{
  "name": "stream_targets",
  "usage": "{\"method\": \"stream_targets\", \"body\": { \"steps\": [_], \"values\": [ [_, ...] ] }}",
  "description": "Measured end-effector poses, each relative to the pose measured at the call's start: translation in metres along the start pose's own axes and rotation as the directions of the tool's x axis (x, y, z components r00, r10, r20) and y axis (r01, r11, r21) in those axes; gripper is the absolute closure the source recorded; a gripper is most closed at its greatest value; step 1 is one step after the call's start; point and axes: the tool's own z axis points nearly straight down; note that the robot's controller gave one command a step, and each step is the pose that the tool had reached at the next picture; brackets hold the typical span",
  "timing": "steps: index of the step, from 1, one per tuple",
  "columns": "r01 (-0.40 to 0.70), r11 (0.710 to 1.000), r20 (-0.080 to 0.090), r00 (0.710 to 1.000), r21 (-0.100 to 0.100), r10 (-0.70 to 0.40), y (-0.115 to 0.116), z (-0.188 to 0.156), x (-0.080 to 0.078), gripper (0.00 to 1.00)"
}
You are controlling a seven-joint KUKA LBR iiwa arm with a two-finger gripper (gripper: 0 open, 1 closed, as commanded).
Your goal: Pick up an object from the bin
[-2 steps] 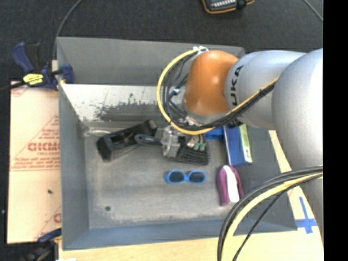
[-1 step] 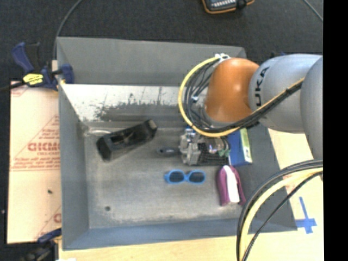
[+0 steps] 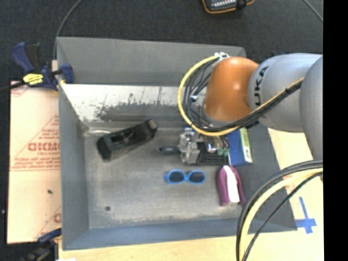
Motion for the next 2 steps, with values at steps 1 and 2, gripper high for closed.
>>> {"method": "stream_targets", "body": {
  "steps": [1,2],
  "values": [
    [0.251,0.968,0.003,0.968,0.002,-0.251,0.042,0.034,0.011,1.0],
    [-0.001,1.0,0.007,1.0,0.001,0.001,0.068,0.034,-0.017,1.0]
  ]
}}
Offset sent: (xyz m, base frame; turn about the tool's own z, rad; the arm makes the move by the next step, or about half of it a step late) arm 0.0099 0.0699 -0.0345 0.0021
